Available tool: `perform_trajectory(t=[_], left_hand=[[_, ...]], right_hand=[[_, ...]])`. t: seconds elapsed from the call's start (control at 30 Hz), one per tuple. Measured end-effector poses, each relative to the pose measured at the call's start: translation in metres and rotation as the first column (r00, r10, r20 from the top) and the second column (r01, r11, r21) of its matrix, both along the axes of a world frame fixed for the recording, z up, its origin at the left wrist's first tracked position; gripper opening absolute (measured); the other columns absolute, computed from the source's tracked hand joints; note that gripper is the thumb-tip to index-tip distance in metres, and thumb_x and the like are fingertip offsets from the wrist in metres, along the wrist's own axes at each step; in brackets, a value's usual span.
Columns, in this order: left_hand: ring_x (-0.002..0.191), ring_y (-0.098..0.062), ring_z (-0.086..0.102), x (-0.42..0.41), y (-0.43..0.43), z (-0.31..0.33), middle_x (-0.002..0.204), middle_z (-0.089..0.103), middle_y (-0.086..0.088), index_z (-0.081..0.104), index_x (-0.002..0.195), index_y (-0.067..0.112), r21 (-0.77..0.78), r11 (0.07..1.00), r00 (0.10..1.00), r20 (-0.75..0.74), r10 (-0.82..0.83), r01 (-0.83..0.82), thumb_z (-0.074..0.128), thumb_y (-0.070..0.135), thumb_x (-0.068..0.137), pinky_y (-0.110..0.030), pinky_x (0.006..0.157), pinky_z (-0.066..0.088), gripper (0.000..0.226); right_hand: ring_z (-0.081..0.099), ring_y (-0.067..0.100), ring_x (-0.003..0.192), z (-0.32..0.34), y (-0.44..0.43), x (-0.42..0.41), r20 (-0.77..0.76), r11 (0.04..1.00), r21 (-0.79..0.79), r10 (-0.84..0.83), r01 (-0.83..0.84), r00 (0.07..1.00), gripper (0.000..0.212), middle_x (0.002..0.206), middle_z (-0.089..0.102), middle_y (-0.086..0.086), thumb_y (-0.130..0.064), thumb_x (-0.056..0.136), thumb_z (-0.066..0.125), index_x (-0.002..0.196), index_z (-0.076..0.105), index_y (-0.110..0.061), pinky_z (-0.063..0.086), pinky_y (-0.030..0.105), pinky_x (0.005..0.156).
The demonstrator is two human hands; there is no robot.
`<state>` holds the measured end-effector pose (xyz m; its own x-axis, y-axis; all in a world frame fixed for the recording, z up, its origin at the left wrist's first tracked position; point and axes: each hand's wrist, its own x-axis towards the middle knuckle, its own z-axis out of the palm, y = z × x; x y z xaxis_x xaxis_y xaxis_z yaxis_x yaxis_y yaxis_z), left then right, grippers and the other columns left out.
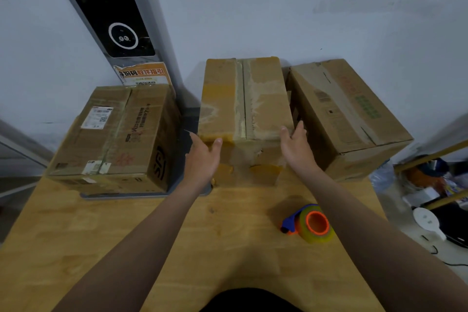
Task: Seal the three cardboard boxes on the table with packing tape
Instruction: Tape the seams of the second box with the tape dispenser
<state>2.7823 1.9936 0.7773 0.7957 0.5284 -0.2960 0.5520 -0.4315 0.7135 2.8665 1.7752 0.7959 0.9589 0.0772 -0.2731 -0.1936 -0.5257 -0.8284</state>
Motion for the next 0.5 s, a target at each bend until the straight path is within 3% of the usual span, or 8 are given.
perform_trajectory(t=[0.03,0.1,0.2,0.27,0.33,0.4,0.5], left_hand=[[0.153,-0.037,0.024,0.001,0.002,0.003,0.171,0.014,-0.009,-0.014,0.162,0.018,0.068,0.997,0.999,0.007,-0.036,0.035,0.040,0.067,0.099,-0.061,0.122,0.022,0.096],[0.157,-0.031,0.009,0.005,0.005,0.013,0.172,0.002,-0.011,-0.006,0.163,0.018,0.299,0.948,0.988,0.068,-0.137,0.111,0.043,0.062,0.101,-0.058,0.124,0.009,0.090],[0.158,-0.028,0.000,0.024,0.009,0.026,0.171,0.010,-0.004,0.012,0.163,0.026,0.519,0.811,0.917,0.118,-0.381,0.270,0.048,0.061,0.099,-0.061,0.124,0.006,0.082],[0.158,-0.022,0.000,0.040,0.008,0.028,0.170,0.016,0.003,0.018,0.162,0.031,0.568,0.707,0.852,0.018,-0.523,0.422,0.046,0.071,0.095,-0.062,0.124,0.000,0.083],[0.158,-0.019,0.003,0.052,0.007,0.027,0.170,0.017,0.008,0.024,0.161,0.033,0.575,0.650,0.821,-0.071,-0.566,0.498,0.038,0.085,0.085,-0.061,0.124,-0.001,0.093],[0.157,-0.017,0.010,0.059,0.011,0.026,0.168,0.022,0.013,0.031,0.158,0.035,0.577,0.660,0.835,-0.073,-0.545,0.481,0.032,0.094,0.070,-0.056,0.125,0.007,0.107],[0.154,-0.014,0.021,0.065,0.023,0.024,0.164,0.032,0.015,0.040,0.155,0.036,0.593,0.658,0.836,-0.049,-0.547,0.465,0.050,0.091,0.065,-0.052,0.125,0.018,0.106]], right_hand=[[0.012,0.030,0.155,-0.002,-0.005,0.005,-0.005,0.996,-0.066,0.057,-0.057,0.998,0.076,0.169,0.005,0.008,-0.056,0.105,0.032,0.161,-0.005,-0.021,0.018,0.052,0.123],[0.003,0.032,0.155,-0.001,-0.012,0.015,0.125,0.939,-0.284,0.235,-0.192,0.964,0.072,0.169,0.005,0.004,-0.059,0.104,0.026,0.161,-0.001,-0.025,0.007,0.053,0.123],[-0.010,0.025,0.155,0.013,-0.004,0.032,0.308,0.769,-0.552,0.548,-0.323,0.777,0.062,0.169,0.000,-0.007,-0.064,0.103,0.017,0.160,0.008,-0.040,-0.009,0.056,0.120],[-0.012,0.025,0.155,0.017,0.009,0.041,0.263,0.660,-0.638,0.671,-0.396,0.694,0.064,0.169,-0.002,-0.011,-0.072,0.099,0.014,0.157,0.011,-0.047,-0.008,0.063,0.120],[-0.011,0.029,0.155,0.011,0.020,0.046,0.191,0.541,-0.741,0.738,-0.398,0.647,0.071,0.169,-0.004,-0.013,-0.080,0.092,0.010,0.157,0.009,-0.050,-0.003,0.067,0.119],[-0.006,0.032,0.155,0.002,0.024,0.048,0.169,0.461,-0.818,0.765,-0.345,0.621,0.078,0.169,-0.002,-0.013,-0.087,0.086,0.007,0.156,0.005,-0.052,0.003,0.069,0.118],[-0.001,0.035,0.155,-0.003,0.021,0.053,0.170,0.422,-0.844,0.795,-0.330,0.582,0.085,0.169,0.003,-0.014,-0.090,0.080,0.008,0.156,0.008,-0.052,0.007,0.071,0.117]])
